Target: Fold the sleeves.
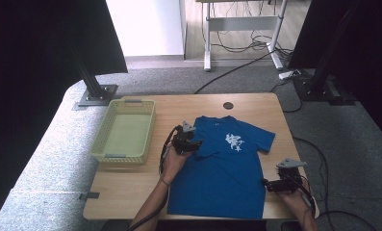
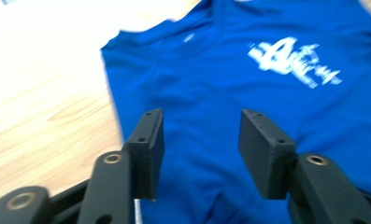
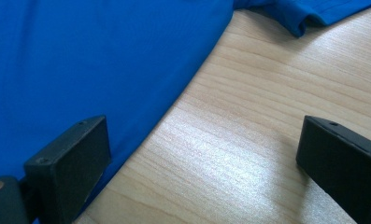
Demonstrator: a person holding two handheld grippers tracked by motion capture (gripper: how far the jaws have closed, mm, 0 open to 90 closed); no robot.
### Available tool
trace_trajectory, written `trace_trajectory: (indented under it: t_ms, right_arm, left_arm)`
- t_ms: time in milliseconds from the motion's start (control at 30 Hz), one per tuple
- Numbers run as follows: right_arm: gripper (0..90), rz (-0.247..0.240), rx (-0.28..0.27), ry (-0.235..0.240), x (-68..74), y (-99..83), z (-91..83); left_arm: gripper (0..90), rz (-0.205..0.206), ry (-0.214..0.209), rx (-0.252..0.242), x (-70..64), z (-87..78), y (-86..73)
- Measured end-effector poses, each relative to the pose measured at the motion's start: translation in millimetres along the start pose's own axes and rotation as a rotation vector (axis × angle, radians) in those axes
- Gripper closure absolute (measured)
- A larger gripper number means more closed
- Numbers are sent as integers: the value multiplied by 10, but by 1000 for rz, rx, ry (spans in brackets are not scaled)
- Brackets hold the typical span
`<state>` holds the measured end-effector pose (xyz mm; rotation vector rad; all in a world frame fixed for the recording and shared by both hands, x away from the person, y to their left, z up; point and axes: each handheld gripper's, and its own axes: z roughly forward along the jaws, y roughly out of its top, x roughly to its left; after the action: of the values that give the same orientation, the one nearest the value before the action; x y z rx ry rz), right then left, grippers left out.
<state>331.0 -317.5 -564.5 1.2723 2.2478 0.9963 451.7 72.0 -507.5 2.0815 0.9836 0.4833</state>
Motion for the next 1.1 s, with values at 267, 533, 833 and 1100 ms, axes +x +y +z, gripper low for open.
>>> trace_trajectory:
  t_ms: [267, 533, 833, 1100]
  right_arm:
    - [26, 0, 0, 0, 0, 0, 0]
    - [26, 0, 0, 0, 0, 0, 0]
    - [26, 0, 0, 0, 0, 0, 0]
    - [26, -1, 1, 0, 0, 0, 0]
  left_arm:
    - [395, 8, 34, 49, 73, -29, -215]
    - [367, 0, 68, 67, 68, 73, -413]
    - [361, -81, 181, 57, 276, -14, -539]
    - [362, -159, 192, 15, 392, -144, -568]
